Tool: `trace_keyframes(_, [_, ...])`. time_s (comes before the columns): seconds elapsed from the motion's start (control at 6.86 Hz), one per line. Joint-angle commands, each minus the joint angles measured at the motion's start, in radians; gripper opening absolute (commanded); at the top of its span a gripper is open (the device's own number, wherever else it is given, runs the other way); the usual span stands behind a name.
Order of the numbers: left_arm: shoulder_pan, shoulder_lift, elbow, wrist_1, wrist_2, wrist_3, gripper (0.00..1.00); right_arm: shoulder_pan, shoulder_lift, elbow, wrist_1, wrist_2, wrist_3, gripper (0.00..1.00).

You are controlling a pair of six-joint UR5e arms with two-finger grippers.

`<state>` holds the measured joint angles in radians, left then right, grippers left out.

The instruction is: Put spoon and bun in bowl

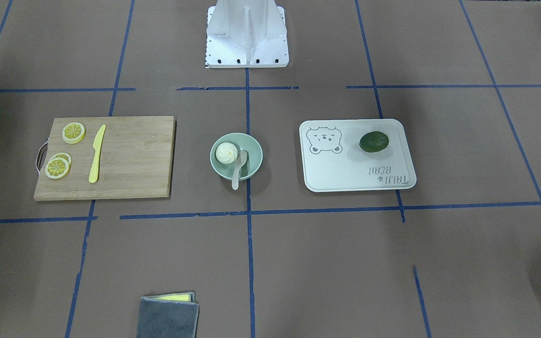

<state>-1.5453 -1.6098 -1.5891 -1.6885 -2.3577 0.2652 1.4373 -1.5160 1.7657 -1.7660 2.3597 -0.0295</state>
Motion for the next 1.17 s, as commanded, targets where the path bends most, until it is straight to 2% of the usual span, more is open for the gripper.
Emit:
trace_keyframes(0.0, [0.001, 0.008, -0.005, -0.008, 0.002, 0.002, 1.00, 0.000, -0.003, -0.002, 0.007, -0.004, -0.001, 1.00])
trace_keyframes(0.73, [0.001, 0.021, 0.011, -0.005, -0.002, 0.005, 1.00, -0.001, -0.016, 0.001, 0.014, 0.001, 0.016, 1.00])
trace_keyframes(1.02, [-0.004, -0.022, -0.008, 0.180, -0.006, 0.006, 1.00, -0.001, -0.015, 0.001, 0.014, 0.001, 0.014, 1.00])
